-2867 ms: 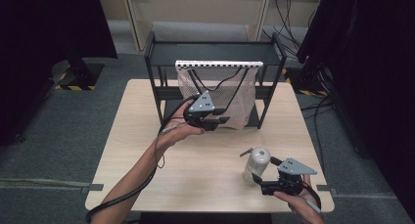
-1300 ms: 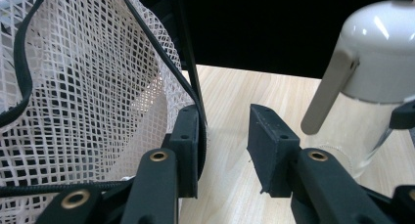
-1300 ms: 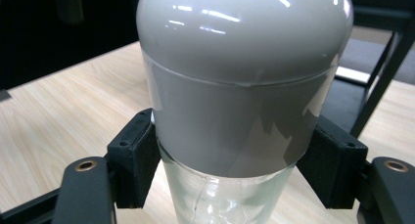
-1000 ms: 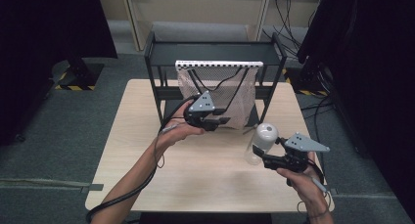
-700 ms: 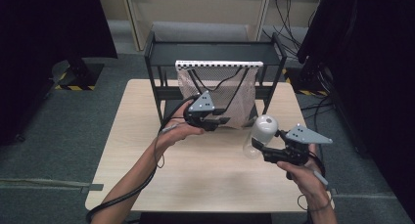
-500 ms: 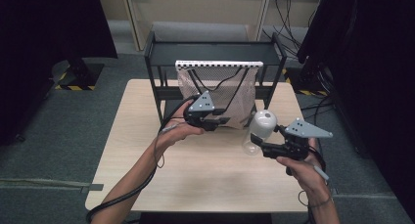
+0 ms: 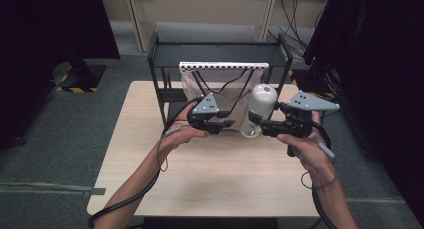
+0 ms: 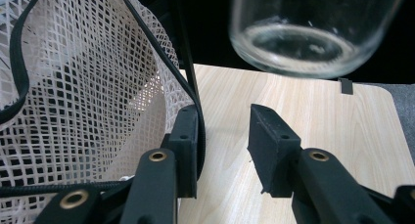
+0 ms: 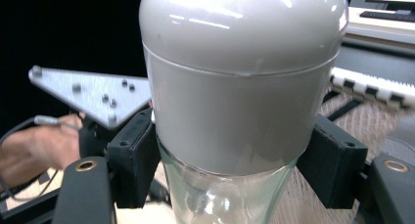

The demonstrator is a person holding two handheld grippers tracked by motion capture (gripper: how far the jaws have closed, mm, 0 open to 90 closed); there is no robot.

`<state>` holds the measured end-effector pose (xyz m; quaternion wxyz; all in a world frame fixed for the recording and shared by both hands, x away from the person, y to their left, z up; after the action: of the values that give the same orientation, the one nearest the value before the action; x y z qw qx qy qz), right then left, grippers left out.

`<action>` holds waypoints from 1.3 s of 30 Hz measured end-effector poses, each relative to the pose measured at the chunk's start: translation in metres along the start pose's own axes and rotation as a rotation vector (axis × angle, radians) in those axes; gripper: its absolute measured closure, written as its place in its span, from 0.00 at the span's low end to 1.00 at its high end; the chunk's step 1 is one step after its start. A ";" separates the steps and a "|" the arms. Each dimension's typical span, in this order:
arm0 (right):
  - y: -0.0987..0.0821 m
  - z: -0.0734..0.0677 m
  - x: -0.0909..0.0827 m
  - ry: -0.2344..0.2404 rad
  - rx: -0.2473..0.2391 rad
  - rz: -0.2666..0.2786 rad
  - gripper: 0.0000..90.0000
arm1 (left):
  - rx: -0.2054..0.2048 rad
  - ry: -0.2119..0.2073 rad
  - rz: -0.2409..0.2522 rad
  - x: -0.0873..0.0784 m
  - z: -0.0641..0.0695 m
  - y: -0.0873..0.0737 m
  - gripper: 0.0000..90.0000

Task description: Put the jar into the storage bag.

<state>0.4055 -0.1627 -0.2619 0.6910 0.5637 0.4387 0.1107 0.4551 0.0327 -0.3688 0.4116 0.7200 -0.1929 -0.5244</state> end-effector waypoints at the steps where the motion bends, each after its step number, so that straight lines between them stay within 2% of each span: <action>1: 0.006 -0.001 0.002 0.000 -0.002 0.002 0.34 | 0.001 0.002 -0.002 0.000 0.000 0.000 0.72; 9: 0.031 -0.005 0.020 0.002 -0.004 -0.005 0.34 | 0.002 -0.005 0.002 -0.001 0.001 0.001 0.71; 15: 0.043 -0.007 0.036 -0.002 -0.002 -0.021 0.34 | 0.000 -0.009 0.008 -0.002 0.001 0.001 0.71; 17: 0.045 -0.006 0.042 -0.005 0.001 -0.029 0.34 | 0.003 0.002 0.009 -0.004 0.001 0.002 0.71; 31: 0.046 0.003 0.075 -0.050 0.010 -0.065 0.34 | 0.003 -0.024 0.023 -0.005 0.003 0.003 0.71; 39: 0.036 0.008 0.090 -0.093 0.011 -0.123 0.34 | -0.001 -0.032 0.022 -0.005 0.003 0.004 0.70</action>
<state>0.4768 -0.0971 -0.2738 0.7131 0.5440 0.4404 0.0394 0.4513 0.0333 -0.3630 0.4147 0.7092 -0.2070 -0.5312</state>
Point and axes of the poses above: each handheld gripper's, and its own axes: x roughly forward along the jaws, y roughly out of its top, z roughly to its right, the point moved 3 cm from there along x, roughly forward along the jaws, and after that the axes turned 12 degrees about -z, right-handed, at the moved point
